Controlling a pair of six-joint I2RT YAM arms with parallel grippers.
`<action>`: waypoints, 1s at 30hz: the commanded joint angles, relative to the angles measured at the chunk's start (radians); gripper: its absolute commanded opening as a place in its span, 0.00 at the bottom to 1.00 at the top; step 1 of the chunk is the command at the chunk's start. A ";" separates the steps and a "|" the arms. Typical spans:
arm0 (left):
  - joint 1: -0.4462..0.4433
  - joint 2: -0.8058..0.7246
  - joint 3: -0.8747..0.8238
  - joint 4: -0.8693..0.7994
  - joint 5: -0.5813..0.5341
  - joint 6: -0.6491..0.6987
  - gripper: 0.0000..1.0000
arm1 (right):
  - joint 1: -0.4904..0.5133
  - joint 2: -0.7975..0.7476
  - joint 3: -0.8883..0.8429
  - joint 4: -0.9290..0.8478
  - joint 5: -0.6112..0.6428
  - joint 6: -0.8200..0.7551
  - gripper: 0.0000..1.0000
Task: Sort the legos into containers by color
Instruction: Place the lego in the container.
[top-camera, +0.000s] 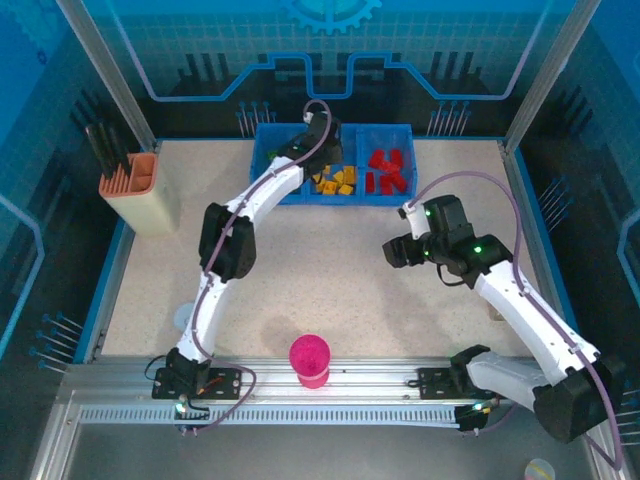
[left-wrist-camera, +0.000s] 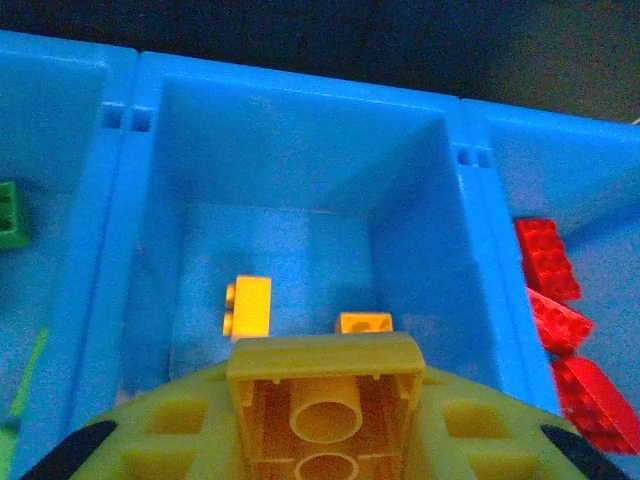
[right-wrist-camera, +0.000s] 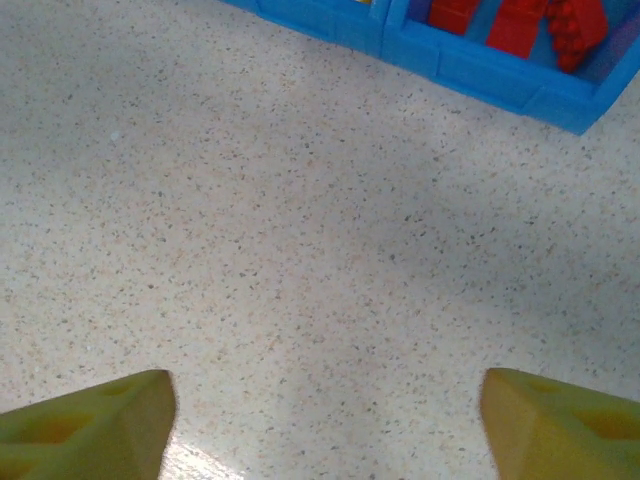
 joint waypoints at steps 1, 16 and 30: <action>0.020 0.082 0.105 -0.052 -0.031 0.030 0.24 | -0.003 -0.040 -0.030 -0.008 -0.025 0.032 1.00; 0.026 0.155 0.155 -0.046 0.005 0.011 0.39 | -0.039 -0.012 -0.127 0.079 -0.020 0.052 1.00; 0.027 -0.050 0.106 0.056 0.065 0.128 0.63 | -0.064 0.021 -0.135 0.133 0.008 0.033 1.00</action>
